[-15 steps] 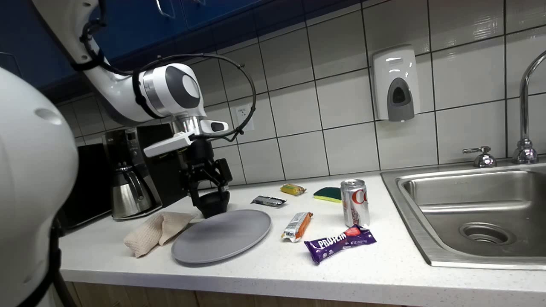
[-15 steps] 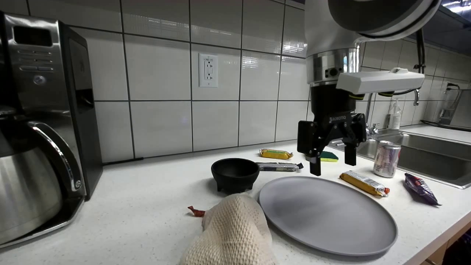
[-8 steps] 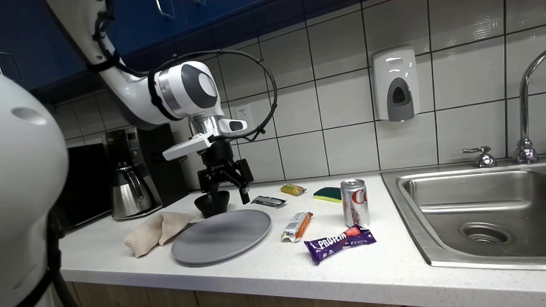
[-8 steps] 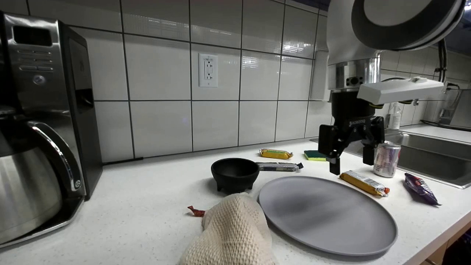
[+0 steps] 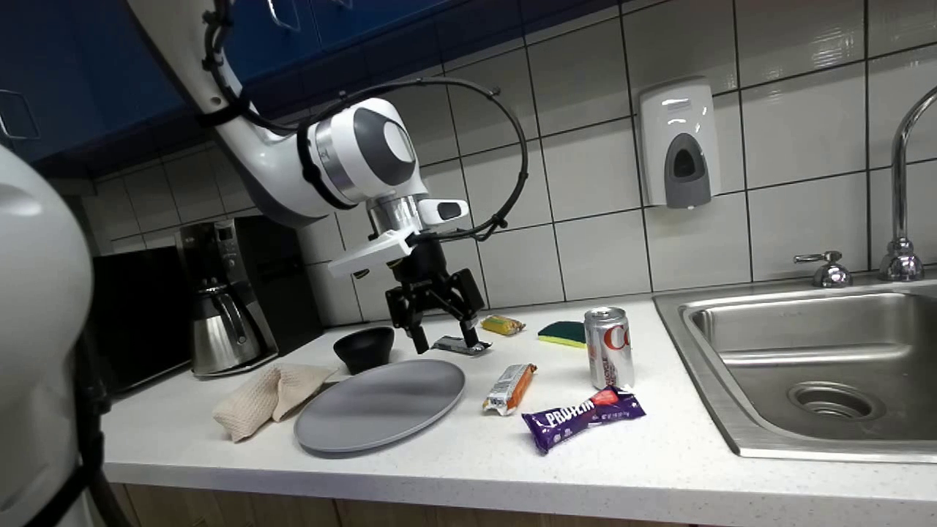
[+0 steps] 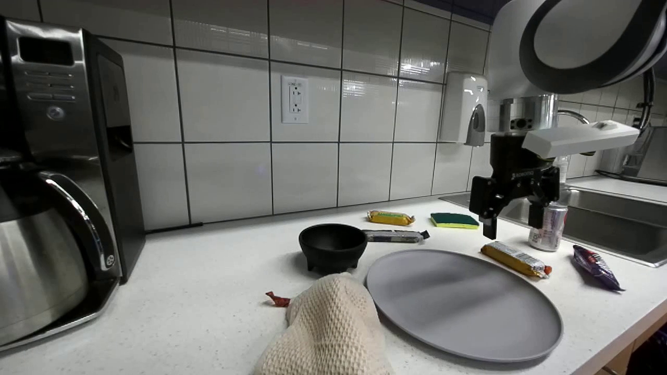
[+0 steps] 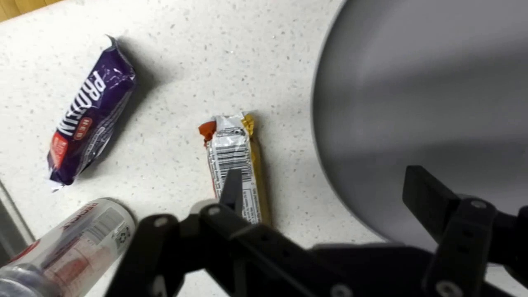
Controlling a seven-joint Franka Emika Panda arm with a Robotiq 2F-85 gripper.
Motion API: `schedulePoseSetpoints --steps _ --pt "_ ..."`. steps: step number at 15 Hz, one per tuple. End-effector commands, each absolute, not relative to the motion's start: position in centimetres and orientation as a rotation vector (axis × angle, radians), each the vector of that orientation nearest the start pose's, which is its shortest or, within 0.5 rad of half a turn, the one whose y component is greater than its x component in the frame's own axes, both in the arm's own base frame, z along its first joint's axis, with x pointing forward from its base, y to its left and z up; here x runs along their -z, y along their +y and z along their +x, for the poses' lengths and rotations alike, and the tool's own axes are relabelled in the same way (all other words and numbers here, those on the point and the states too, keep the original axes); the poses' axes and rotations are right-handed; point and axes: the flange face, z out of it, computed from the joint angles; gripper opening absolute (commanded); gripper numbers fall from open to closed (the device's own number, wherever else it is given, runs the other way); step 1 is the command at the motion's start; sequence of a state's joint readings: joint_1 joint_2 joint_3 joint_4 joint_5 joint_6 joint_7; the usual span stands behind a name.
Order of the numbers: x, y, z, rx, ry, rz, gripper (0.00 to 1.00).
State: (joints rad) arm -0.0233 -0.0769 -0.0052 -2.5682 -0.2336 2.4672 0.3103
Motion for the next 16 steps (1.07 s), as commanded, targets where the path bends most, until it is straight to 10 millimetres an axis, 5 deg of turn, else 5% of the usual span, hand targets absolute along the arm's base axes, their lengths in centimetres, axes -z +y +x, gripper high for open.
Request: schedulePoseSetpoints --steps 1,16 --pt "-28.3 -4.0 44.6 0.038 0.304 -3.283 1.0" --pt "-24.4 -9.5 46.2 0.078 0.401 -3.217 1.0"
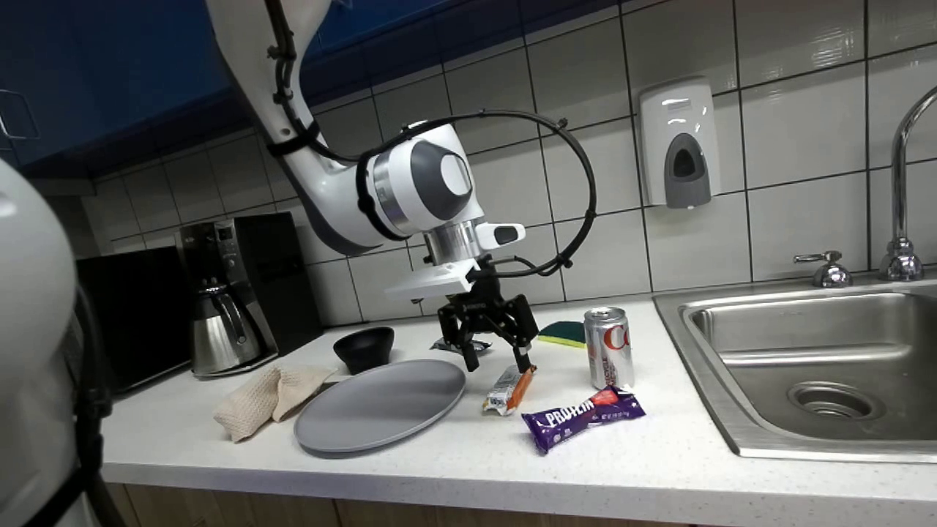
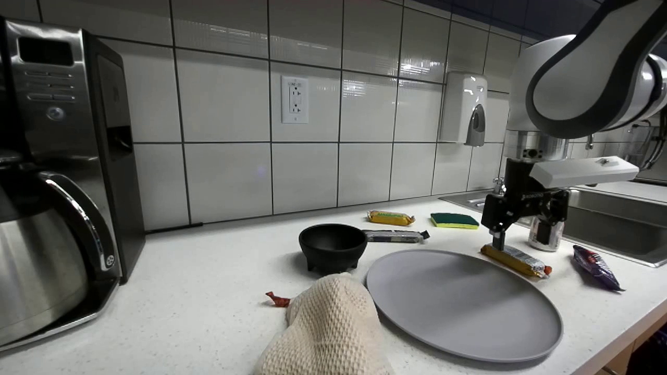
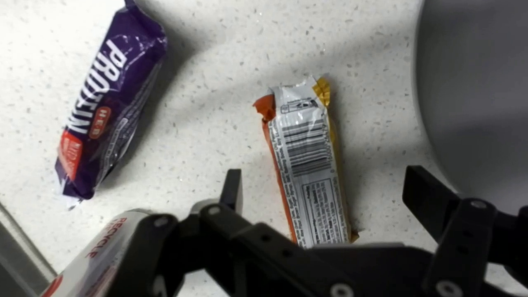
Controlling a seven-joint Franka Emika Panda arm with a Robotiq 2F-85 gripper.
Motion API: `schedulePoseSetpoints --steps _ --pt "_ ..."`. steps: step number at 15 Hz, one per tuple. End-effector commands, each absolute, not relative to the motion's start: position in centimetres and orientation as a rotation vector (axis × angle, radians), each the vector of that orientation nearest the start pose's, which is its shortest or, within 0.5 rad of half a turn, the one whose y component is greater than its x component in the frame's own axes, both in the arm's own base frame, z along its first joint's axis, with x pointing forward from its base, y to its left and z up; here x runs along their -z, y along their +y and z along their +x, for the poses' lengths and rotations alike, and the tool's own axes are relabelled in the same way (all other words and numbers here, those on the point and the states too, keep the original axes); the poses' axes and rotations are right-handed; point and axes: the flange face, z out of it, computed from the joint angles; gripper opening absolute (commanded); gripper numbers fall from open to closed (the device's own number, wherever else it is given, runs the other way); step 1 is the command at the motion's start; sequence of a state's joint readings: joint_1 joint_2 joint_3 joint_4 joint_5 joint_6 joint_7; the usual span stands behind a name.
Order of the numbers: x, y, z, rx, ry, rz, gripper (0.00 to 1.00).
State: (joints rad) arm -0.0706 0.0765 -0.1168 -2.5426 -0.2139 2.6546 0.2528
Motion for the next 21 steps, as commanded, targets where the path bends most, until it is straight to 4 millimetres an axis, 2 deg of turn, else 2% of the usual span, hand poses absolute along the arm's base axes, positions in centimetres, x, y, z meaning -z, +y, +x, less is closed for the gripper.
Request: schedulePoseSetpoints --steps 1,6,11,13,16,20,21 --pt "-24.3 -9.8 46.4 0.079 0.411 -3.212 1.0" --pt "-23.0 -10.6 47.0 0.056 0.435 -3.201 1.0" --pt "-21.7 -10.6 47.9 0.018 0.446 -3.196 1.0" --pt "-21.6 -10.5 48.1 0.021 0.445 -3.195 0.74" --pt "-21.9 -10.3 48.4 0.031 0.433 -3.202 0.49" --pt "-22.8 -9.7 48.7 0.056 0.405 -3.208 0.19" --pt "-23.1 -9.4 48.7 0.059 0.394 -3.212 0.19"
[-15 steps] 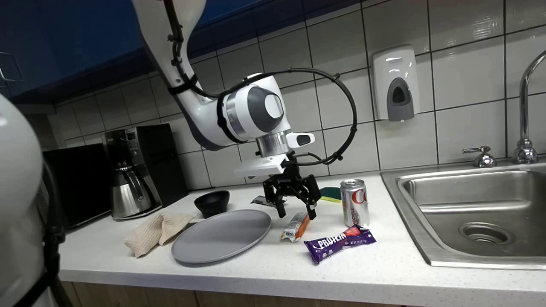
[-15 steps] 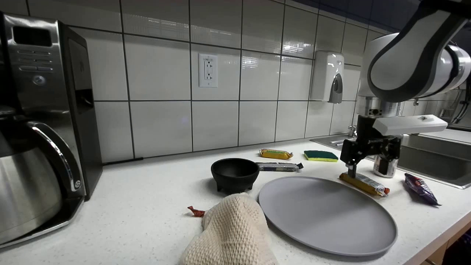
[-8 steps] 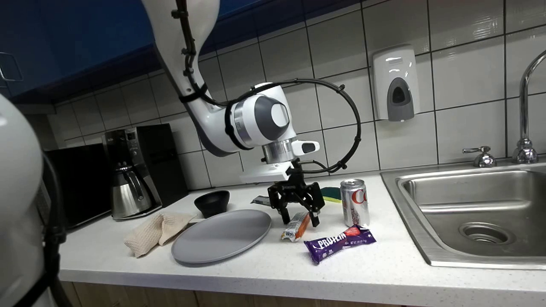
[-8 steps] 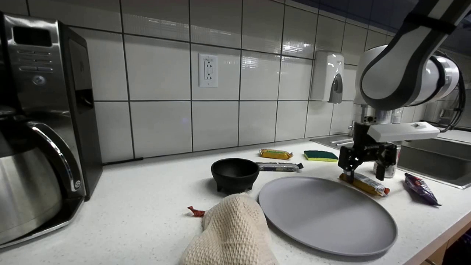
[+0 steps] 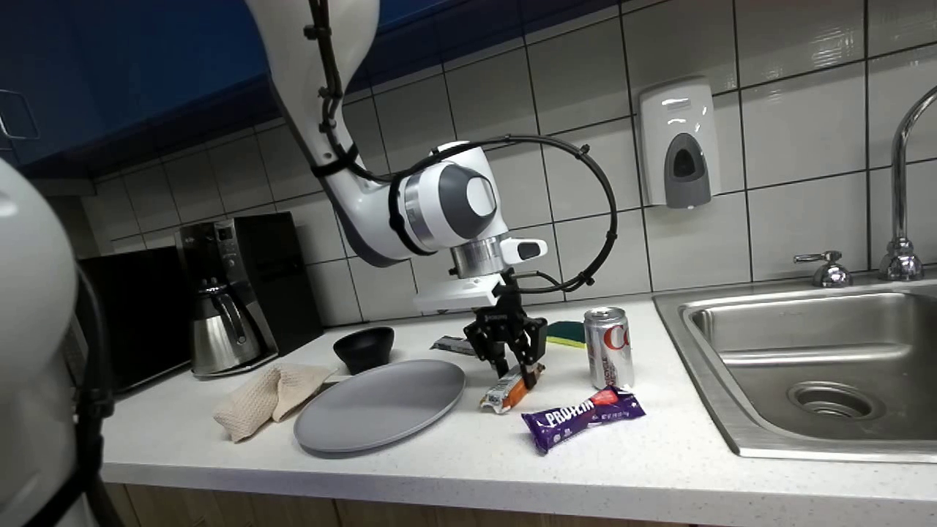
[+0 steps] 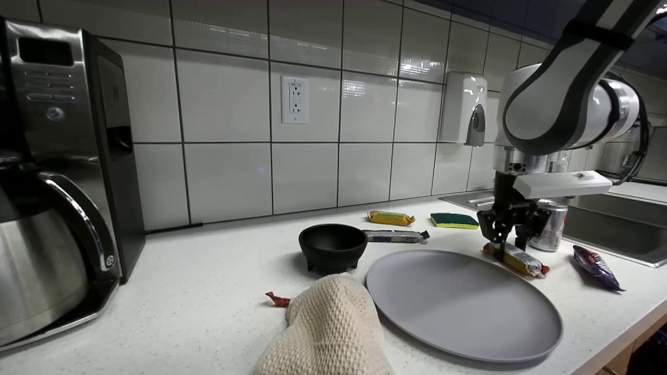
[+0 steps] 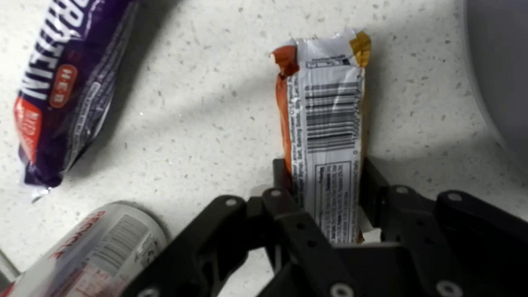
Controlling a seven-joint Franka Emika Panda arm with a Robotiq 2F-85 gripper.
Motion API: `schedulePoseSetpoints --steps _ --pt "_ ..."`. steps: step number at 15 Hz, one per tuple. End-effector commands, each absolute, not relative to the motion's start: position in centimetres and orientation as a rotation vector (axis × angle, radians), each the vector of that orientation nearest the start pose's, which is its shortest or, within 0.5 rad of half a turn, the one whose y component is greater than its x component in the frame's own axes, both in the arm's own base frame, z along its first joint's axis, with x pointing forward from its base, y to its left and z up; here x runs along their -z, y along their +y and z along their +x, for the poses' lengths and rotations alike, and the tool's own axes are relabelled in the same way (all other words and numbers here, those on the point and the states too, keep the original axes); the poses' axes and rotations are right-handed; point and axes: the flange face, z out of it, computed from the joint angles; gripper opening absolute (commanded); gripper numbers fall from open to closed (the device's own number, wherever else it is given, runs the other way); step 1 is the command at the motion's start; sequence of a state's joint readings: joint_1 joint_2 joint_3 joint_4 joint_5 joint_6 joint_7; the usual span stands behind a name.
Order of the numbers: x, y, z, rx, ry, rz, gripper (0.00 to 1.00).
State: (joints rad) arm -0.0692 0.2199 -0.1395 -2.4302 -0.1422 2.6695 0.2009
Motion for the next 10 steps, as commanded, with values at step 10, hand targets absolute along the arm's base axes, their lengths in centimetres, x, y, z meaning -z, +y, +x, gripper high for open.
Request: schedulePoseSetpoints --steps 10 --pt "-28.4 -5.6 47.5 0.177 0.307 -3.231 0.18"
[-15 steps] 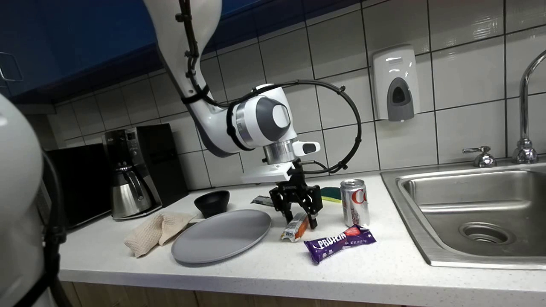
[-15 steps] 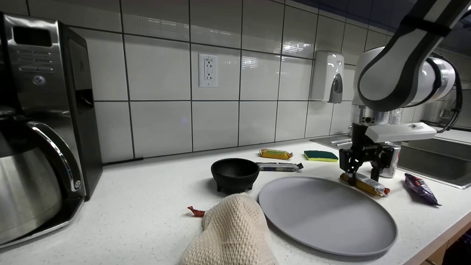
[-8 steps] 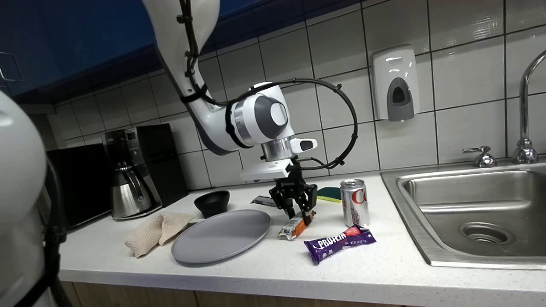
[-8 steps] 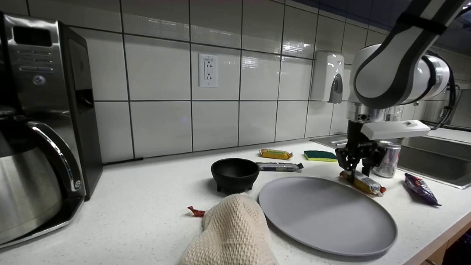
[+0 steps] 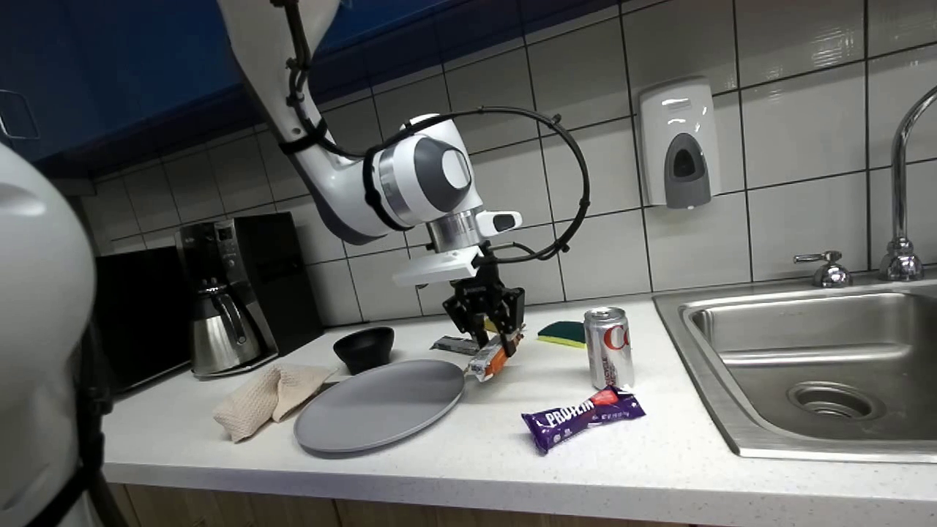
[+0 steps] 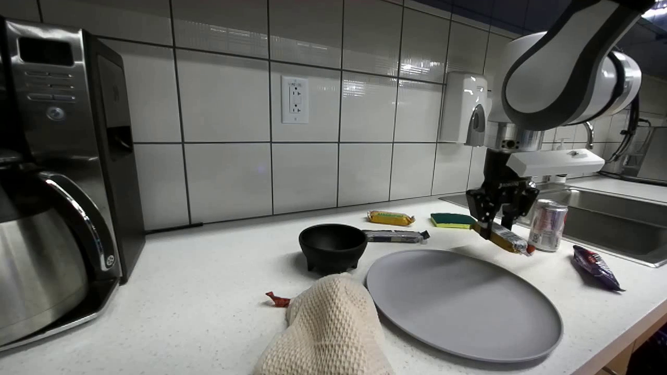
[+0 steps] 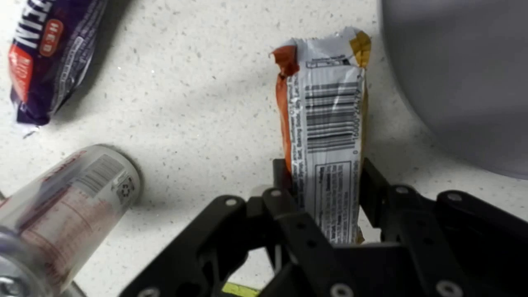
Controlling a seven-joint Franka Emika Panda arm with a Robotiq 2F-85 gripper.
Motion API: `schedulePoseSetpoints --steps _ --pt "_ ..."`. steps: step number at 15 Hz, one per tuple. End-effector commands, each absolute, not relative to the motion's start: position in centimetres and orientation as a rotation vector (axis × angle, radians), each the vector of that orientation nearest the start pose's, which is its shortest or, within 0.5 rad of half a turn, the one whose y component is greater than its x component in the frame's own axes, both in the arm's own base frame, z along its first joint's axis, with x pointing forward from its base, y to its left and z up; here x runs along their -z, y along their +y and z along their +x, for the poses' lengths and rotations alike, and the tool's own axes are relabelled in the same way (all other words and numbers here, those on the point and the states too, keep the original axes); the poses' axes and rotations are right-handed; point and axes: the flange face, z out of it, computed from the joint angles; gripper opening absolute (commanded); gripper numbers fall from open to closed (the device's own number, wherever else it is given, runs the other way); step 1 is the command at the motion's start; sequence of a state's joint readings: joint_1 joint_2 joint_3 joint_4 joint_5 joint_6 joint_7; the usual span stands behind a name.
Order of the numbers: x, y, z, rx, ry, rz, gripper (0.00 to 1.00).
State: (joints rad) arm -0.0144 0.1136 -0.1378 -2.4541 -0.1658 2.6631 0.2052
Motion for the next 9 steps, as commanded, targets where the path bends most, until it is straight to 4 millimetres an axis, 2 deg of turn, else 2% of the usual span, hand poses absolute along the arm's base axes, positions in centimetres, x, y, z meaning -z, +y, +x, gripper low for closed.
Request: schedulePoseSetpoints --steps 1,4,9 --pt "-28.7 -5.0 47.3 0.182 0.284 -3.229 0.18" --pt "-28.9 -2.8 46.7 0.185 0.225 -3.219 0.18" --pt "-28.6 2.1 46.5 0.172 0.06 -3.212 0.18"
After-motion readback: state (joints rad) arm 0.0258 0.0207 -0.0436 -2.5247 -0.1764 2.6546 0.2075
